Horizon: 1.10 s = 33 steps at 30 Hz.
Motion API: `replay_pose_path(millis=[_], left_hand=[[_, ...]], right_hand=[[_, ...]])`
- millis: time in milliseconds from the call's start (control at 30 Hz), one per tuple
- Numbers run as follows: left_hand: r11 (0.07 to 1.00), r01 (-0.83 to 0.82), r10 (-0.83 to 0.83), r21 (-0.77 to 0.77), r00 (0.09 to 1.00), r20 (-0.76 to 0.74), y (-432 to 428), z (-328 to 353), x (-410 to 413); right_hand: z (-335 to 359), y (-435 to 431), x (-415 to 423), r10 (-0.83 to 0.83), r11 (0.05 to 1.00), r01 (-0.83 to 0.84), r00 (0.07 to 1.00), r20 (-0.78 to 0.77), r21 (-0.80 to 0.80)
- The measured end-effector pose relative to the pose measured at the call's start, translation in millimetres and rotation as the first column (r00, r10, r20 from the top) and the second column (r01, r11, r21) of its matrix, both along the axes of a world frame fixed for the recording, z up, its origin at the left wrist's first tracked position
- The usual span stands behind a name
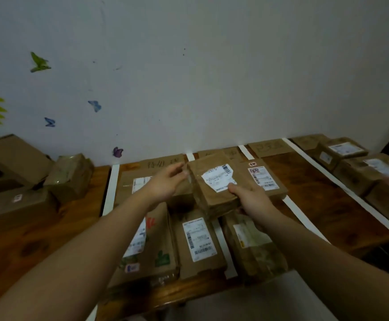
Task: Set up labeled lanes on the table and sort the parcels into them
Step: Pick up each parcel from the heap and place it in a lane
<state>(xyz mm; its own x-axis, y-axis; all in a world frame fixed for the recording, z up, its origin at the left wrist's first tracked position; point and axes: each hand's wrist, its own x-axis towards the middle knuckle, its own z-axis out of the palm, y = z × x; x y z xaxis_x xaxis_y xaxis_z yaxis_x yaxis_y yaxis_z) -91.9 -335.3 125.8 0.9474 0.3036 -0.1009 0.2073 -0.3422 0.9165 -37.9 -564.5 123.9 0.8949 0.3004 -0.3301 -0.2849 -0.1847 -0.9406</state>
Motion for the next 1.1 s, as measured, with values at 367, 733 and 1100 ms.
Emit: replay_pose_path(millis=[367,733,1100], left_hand=[[0.717,0.395,0.18,0.575,0.691,-0.7,31,-119,-112],[0.769,0.373,0.168,0.519,0.665,-0.728,32,-121,-122],[0.834,0.236,0.172,0.499,0.748,-0.641,53,-84,-131]], right_hand=[[-75,35,-21,0.199,0.97,-0.2,0.98,-0.023,-0.14],[-143,39,-51,0.469,0.736,-0.244,0.857,0.215,-0.631],[-78,103,-14,0.886,0.231,-0.239,0.453,0.102,-0.943]])
